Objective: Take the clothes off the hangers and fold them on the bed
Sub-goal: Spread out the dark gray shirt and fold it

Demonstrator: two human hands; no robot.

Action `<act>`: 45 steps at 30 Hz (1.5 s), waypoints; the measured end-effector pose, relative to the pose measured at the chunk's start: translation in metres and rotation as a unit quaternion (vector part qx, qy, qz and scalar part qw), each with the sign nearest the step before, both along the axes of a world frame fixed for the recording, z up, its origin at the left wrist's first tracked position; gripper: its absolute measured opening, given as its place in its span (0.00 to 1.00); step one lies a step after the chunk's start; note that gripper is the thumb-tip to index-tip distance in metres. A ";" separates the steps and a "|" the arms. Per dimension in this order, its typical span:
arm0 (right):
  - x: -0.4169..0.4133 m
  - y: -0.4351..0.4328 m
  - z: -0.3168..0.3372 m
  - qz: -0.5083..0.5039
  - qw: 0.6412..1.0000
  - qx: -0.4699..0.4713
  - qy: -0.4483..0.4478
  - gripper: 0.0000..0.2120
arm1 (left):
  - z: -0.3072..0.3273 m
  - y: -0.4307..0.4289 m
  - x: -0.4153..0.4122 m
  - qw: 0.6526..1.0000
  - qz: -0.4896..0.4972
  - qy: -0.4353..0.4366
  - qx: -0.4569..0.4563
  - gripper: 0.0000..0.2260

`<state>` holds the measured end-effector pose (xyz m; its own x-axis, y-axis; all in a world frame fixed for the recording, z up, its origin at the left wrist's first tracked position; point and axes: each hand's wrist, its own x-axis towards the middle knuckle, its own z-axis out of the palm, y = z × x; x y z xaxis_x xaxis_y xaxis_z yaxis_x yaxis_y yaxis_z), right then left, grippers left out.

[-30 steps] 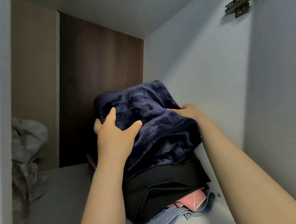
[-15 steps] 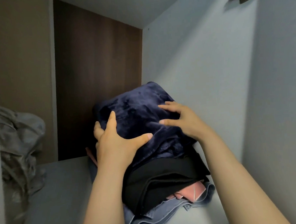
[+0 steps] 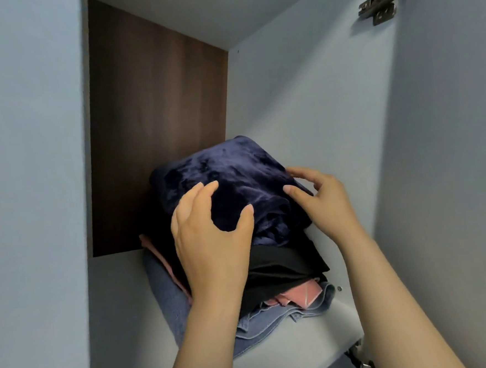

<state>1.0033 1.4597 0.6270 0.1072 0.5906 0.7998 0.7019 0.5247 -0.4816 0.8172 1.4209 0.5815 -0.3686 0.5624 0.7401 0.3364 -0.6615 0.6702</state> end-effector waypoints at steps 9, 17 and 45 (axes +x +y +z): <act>-0.021 -0.133 -0.007 -0.137 0.987 0.078 0.013 0.13 | -0.005 -0.056 0.006 0.985 -0.165 0.016 0.037 0.21; -0.063 -0.270 -0.034 -0.284 0.954 0.092 0.007 0.13 | -0.025 -0.127 -0.012 0.923 -0.382 -0.018 0.030 0.18; -0.159 -0.649 -0.077 -0.725 0.681 0.107 0.005 0.13 | -0.044 -0.440 0.070 0.539 -0.841 -0.008 0.056 0.11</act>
